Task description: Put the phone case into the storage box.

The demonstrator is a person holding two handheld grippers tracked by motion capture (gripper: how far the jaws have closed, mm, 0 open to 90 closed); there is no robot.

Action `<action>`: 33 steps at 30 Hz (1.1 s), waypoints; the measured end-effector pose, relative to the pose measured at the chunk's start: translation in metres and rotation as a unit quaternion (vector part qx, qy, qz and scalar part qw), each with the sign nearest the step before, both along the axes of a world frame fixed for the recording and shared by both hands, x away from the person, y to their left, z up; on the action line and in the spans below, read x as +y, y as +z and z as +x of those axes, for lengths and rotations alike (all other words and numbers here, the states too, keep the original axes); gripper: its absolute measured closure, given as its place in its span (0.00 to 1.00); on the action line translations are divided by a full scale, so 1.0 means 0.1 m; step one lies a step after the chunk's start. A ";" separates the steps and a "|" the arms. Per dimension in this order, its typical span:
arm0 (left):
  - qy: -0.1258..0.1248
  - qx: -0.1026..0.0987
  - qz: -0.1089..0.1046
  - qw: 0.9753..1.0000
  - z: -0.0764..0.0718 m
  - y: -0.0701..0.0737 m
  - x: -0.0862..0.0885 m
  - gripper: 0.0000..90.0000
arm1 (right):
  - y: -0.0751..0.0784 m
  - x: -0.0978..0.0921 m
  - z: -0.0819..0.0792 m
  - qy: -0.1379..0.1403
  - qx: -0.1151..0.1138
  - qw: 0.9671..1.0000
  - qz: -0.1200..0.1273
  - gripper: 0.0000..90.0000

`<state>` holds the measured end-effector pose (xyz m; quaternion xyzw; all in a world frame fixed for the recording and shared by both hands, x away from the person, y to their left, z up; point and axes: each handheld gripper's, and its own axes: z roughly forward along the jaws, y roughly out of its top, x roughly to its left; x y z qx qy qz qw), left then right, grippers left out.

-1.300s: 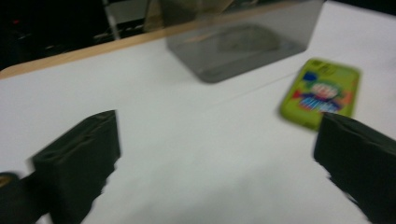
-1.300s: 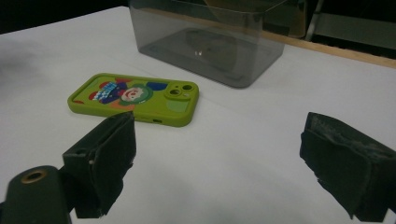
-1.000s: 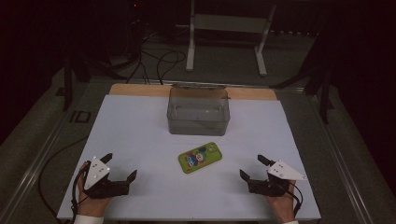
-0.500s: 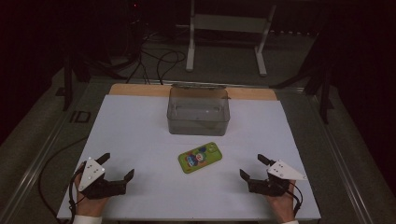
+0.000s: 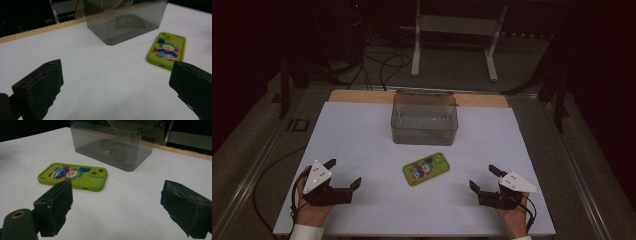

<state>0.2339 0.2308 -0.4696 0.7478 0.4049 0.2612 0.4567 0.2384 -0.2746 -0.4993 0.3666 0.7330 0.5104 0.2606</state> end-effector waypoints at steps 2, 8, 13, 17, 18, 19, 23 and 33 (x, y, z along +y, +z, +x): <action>0.001 0.008 -0.004 1.000 0.04 0.02 -0.01 0.00 | 0.00 0.00 0.00 0.001 0.000 1.000 0.000 0.12; -0.009 0.016 0.011 1.000 0.14 0.07 -0.08 0.00 | 0.00 0.00 0.00 0.001 0.000 1.000 -0.001 0.12; -0.023 0.021 0.036 0.999 0.23 0.15 -0.21 0.00 | 0.00 0.00 0.00 0.001 0.001 1.000 -0.001 0.12; -0.033 0.028 0.048 0.998 0.34 0.20 -0.30 0.00 | 0.00 -0.01 0.00 0.001 0.001 1.000 -0.001 0.12; -0.034 0.030 0.052 0.998 0.36 0.20 -0.33 0.00 | 0.00 -0.01 0.00 0.001 0.002 1.000 -0.001 0.12; -0.036 0.032 0.057 0.997 0.39 0.21 -0.36 0.00 | 0.00 -0.01 0.00 0.002 0.002 1.000 -0.001 0.12; -0.049 0.041 0.073 0.995 0.48 0.23 -0.50 0.00 | 0.00 -0.01 0.00 0.001 0.002 1.000 -0.001 0.12; -0.086 0.064 0.114 0.988 0.66 0.21 -0.86 0.00 | 0.00 -0.02 0.01 0.002 0.003 1.000 -0.001 0.12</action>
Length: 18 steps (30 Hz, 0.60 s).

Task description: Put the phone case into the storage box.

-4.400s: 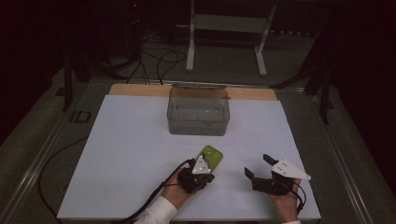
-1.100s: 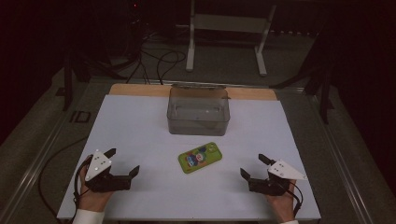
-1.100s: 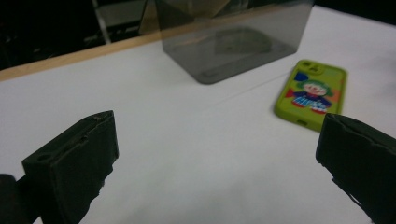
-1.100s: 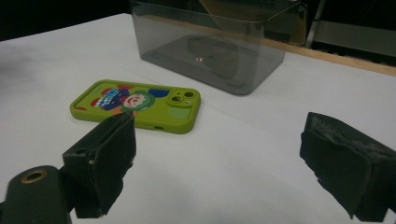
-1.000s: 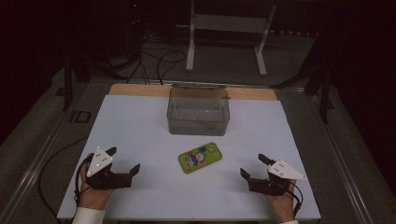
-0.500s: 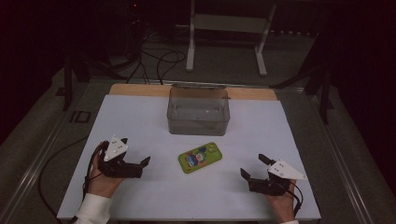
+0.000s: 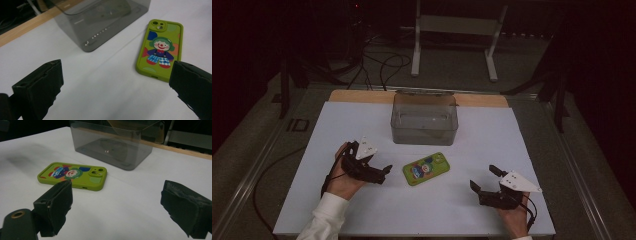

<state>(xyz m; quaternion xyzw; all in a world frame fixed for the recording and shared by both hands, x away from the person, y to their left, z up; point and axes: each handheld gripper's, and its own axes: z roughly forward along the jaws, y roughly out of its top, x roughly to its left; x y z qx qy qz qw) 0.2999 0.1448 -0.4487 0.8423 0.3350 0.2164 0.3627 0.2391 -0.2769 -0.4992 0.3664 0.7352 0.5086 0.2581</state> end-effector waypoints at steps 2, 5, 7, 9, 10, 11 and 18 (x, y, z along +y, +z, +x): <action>-0.002 0.002 0.001 1.000 0.02 -0.01 -0.03 0.00 | 0.00 0.00 0.00 0.000 0.000 1.000 0.000 0.12; -0.015 0.012 0.016 1.000 0.07 -0.03 -0.15 0.00 | 0.00 0.00 0.00 0.001 0.001 1.000 0.000 0.12; -0.021 0.015 0.024 0.999 0.10 -0.03 -0.20 0.00 | 0.00 -0.01 0.00 0.001 0.000 1.000 0.000 0.12; -0.025 0.019 0.027 0.999 0.12 -0.04 -0.24 0.00 | 0.00 0.00 0.00 0.001 0.001 1.000 0.000 0.12; -0.027 0.021 0.030 0.999 0.13 -0.04 -0.26 0.00 | 0.00 0.00 0.00 0.001 0.001 1.000 0.000 0.12; -0.027 0.021 0.030 0.999 0.13 -0.04 -0.26 0.00 | 0.00 0.00 0.00 0.001 0.001 1.000 0.000 0.12; -0.044 0.039 0.047 0.997 0.21 -0.10 -0.41 0.00 | 0.00 0.00 0.00 0.003 0.001 1.000 -0.001 0.12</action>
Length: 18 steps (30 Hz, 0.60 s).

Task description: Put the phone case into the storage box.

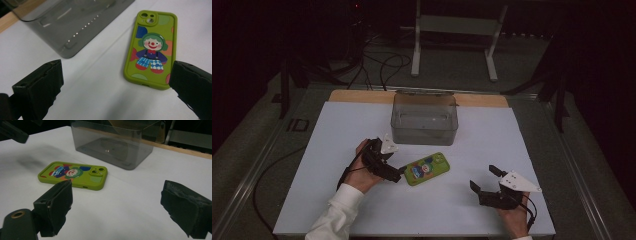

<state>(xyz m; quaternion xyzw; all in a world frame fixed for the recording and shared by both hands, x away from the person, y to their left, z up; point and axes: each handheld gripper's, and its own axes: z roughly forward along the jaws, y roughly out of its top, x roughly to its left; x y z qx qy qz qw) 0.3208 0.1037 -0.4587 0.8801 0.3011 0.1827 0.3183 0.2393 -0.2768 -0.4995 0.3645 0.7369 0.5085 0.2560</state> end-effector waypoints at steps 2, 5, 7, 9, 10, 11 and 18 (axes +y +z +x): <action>-0.007 0.006 0.008 1.000 0.02 -0.02 -0.06 0.00 | 0.00 0.00 0.00 0.000 0.000 1.000 0.000 0.12; -0.016 0.012 0.018 1.000 0.05 -0.05 -0.13 0.00 | 0.00 0.00 0.00 0.000 0.001 1.000 0.000 0.12; -0.020 0.016 0.024 0.999 0.07 -0.07 -0.18 0.01 | 0.00 0.00 0.00 0.000 0.001 1.000 0.000 0.12; -0.024 0.020 0.026 0.999 0.09 -0.09 -0.22 0.01 | 0.00 0.00 0.00 0.000 0.001 1.000 0.000 0.12; -0.024 0.023 0.027 0.999 0.09 -0.10 -0.25 0.01 | 0.00 0.00 0.00 0.000 0.002 1.000 0.000 0.12; -0.026 0.025 0.029 0.999 0.10 -0.11 -0.27 0.01 | 0.00 0.00 0.00 0.000 0.002 1.000 0.000 0.12; -0.038 0.043 0.042 0.997 0.15 -0.18 -0.38 0.01 | 0.00 0.00 0.00 0.002 0.003 1.000 0.000 0.12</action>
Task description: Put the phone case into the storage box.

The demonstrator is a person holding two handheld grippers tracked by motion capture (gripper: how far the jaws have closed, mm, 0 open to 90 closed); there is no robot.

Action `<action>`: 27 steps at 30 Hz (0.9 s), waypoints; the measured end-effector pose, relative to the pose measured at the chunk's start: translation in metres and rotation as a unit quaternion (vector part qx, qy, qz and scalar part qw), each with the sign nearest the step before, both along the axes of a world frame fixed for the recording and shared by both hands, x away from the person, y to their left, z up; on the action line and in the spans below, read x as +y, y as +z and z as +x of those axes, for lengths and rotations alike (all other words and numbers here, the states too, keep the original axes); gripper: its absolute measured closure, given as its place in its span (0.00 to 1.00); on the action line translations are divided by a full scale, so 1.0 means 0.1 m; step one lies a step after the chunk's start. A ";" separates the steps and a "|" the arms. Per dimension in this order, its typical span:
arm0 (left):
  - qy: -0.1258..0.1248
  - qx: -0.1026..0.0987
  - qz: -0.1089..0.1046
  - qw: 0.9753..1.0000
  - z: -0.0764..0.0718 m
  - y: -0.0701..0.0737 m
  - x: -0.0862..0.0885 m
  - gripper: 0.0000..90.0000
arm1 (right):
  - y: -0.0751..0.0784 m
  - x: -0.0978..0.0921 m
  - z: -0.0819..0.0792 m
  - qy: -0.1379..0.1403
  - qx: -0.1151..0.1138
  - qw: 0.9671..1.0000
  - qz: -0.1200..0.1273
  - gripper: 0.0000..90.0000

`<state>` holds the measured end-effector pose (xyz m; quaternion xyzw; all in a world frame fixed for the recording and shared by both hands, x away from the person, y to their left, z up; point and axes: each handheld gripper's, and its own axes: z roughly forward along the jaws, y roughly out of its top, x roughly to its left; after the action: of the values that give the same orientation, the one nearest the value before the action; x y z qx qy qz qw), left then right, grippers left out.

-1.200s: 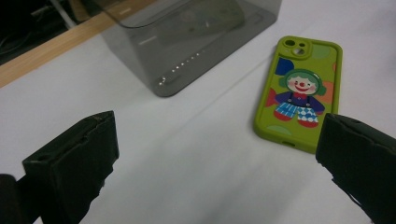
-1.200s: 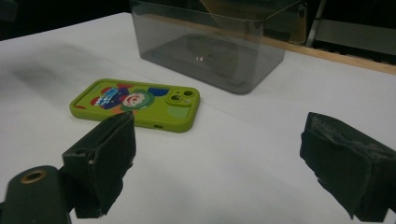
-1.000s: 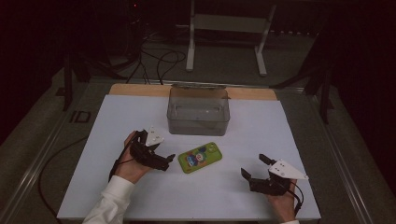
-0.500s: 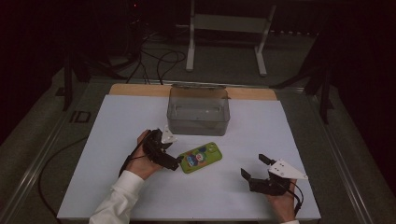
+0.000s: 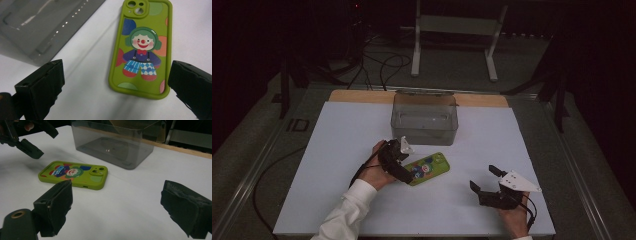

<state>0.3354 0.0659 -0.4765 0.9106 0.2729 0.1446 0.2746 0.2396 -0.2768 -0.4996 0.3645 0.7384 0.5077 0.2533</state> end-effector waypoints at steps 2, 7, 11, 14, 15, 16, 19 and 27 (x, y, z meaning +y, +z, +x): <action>-0.004 0.006 0.003 1.000 0.01 -0.02 -0.03 0.01 | 0.00 0.00 0.00 0.000 0.000 1.000 0.000 0.12; -0.015 0.022 0.007 1.000 0.05 -0.08 -0.09 0.04 | 0.00 0.00 0.00 0.001 0.000 1.000 0.000 0.12; -0.024 0.037 0.011 0.999 0.07 -0.13 -0.15 0.05 | 0.00 0.00 0.00 0.000 0.000 1.000 -0.001 0.12; -0.035 0.045 0.019 0.998 0.07 -0.16 -0.19 0.06 | 0.00 0.00 0.00 0.000 0.000 1.000 0.000 0.12; -0.042 0.048 0.028 0.998 0.08 -0.16 -0.20 0.06 | 0.00 0.00 0.00 0.000 0.000 1.000 0.000 0.12; -0.044 0.051 0.026 0.997 0.07 -0.18 -0.21 0.07 | 0.00 0.00 0.00 0.001 0.000 1.000 -0.001 0.12; -0.054 0.058 0.027 0.997 0.07 -0.20 -0.24 0.11 | 0.00 0.00 0.00 0.001 0.000 1.000 -0.001 0.12; -0.054 0.076 0.049 0.994 0.10 -0.29 -0.32 0.16 | 0.00 0.00 0.00 0.002 0.001 1.000 -0.001 0.12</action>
<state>0.3451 0.0343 -0.5055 0.9447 0.2361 0.0728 0.2155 0.2400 -0.2767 -0.4998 0.3633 0.7400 0.5070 0.2517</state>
